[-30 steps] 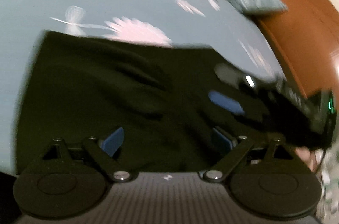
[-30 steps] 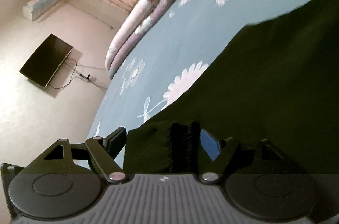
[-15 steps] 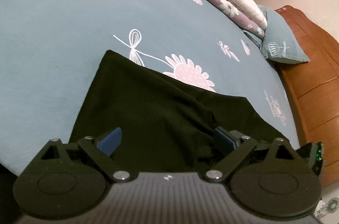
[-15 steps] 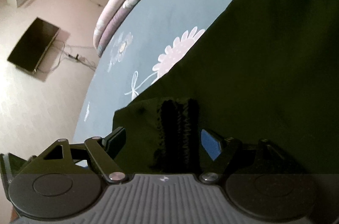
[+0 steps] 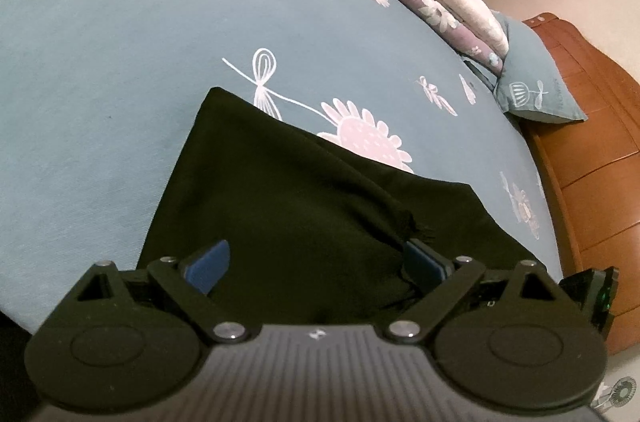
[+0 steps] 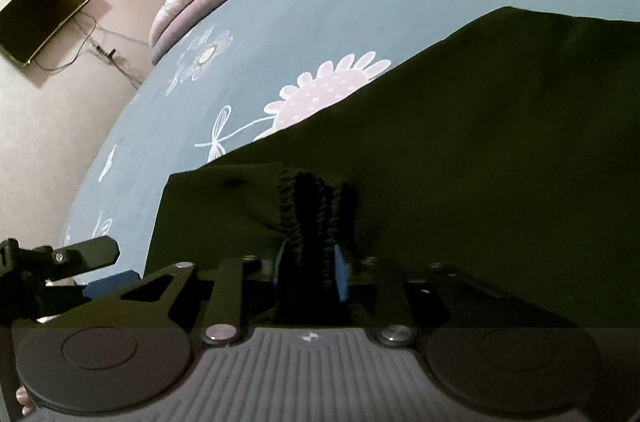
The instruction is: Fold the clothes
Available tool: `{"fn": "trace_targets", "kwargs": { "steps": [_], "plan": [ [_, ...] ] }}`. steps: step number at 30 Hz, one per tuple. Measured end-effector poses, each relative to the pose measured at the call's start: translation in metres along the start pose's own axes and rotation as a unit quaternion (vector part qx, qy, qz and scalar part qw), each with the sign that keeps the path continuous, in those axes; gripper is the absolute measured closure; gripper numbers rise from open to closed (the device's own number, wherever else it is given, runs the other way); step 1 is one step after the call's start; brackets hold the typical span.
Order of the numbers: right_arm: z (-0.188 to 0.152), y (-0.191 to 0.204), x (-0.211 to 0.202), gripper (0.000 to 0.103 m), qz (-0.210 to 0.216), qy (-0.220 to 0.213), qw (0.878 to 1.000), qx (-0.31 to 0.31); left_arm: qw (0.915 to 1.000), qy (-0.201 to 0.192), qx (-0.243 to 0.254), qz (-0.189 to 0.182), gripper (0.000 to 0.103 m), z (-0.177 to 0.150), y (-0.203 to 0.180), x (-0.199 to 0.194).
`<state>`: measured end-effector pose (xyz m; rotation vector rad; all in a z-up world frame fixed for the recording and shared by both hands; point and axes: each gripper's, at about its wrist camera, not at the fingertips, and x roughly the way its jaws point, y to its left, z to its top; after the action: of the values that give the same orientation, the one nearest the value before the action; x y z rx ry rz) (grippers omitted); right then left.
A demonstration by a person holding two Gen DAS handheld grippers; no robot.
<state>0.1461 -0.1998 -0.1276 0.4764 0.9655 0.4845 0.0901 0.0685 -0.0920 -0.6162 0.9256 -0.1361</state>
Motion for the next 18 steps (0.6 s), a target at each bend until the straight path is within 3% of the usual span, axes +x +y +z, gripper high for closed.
{"fn": "trace_targets", "kwargs": {
  "steps": [7,13,18],
  "plan": [
    [0.007,0.005,-0.025,0.08,-0.001,-0.023,1.0,-0.007,1.0,-0.003,-0.004,0.0,0.009,0.002,0.003,-0.001],
    [0.013,-0.003,-0.041,0.08,-0.033,-0.039,0.999,0.0,1.0,0.0,0.003,-0.009,0.009,0.002,0.001,-0.001],
    [0.008,-0.02,-0.03,0.067,-0.055,-0.024,0.998,0.019,0.9997,0.02,-0.002,-0.013,0.009,0.003,0.003,0.005]
  ]
}}
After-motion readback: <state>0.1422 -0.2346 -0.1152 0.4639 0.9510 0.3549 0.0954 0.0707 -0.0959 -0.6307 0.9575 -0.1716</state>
